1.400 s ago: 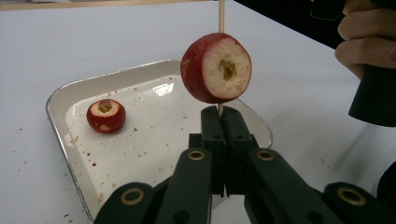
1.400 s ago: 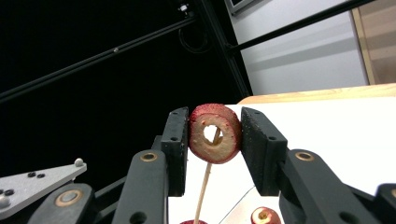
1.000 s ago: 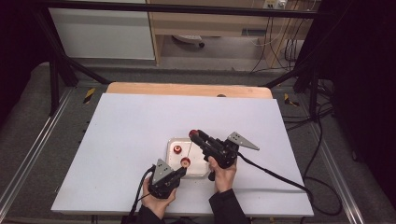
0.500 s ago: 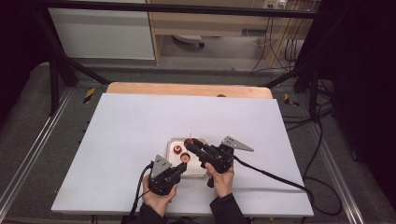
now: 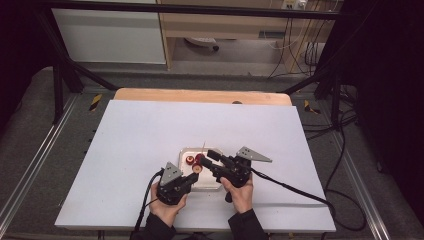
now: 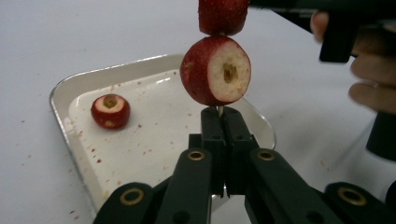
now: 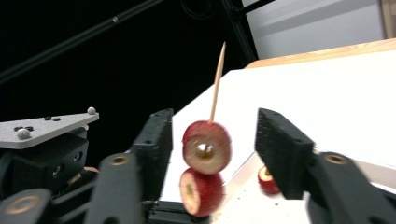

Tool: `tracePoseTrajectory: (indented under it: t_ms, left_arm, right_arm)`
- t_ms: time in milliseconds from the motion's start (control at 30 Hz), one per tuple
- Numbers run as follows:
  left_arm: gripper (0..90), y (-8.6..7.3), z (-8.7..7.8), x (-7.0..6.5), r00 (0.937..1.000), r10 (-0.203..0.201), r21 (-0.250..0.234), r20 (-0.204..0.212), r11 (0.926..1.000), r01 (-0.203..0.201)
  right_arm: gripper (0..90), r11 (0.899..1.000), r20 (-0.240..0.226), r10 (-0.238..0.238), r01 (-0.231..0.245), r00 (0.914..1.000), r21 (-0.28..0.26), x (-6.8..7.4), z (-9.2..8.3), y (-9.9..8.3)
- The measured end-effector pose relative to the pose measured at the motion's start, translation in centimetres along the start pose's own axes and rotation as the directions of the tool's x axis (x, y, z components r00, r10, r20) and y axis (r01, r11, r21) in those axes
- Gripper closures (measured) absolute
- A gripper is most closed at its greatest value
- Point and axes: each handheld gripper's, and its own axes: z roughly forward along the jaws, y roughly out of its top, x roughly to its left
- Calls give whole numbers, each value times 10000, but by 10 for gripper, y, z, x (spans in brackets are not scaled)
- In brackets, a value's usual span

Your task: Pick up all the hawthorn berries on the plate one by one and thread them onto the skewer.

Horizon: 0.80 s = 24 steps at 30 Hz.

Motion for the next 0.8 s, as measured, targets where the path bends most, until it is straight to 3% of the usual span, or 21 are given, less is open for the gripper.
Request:
tracePoseTrajectory:
  t_ms: [200,300,367,567,700,800]
  left_arm:
    - [886,-5,-18,21,9986,513,571,-112,9971,-506]
    - [885,-6,-29,35,9979,629,855,-146,9944,-614]
    - [885,-8,-37,45,9968,759,1076,-258,9915,-728]
    - [884,-17,-58,73,9967,709,1615,-405,9848,-635]
    - [885,-22,-63,82,9963,762,1888,-403,9797,-673]
    - [884,-23,-63,85,9962,796,1992,-351,9774,-711]
  right_arm:
    - [262,9952,930,-615,540,9938,819,-5,-4,10]
    - [217,9883,1214,-716,540,9900,1429,-11,-3,14]
    - [189,9761,1415,-974,668,9851,2066,-13,1,16]
    - [158,9106,1691,-1881,1073,9675,3991,-12,22,28]
    - [161,8589,1757,-2313,1161,9569,4987,-10,44,35]
    - [204,8121,1689,-2635,1239,9498,5702,-8,61,39]
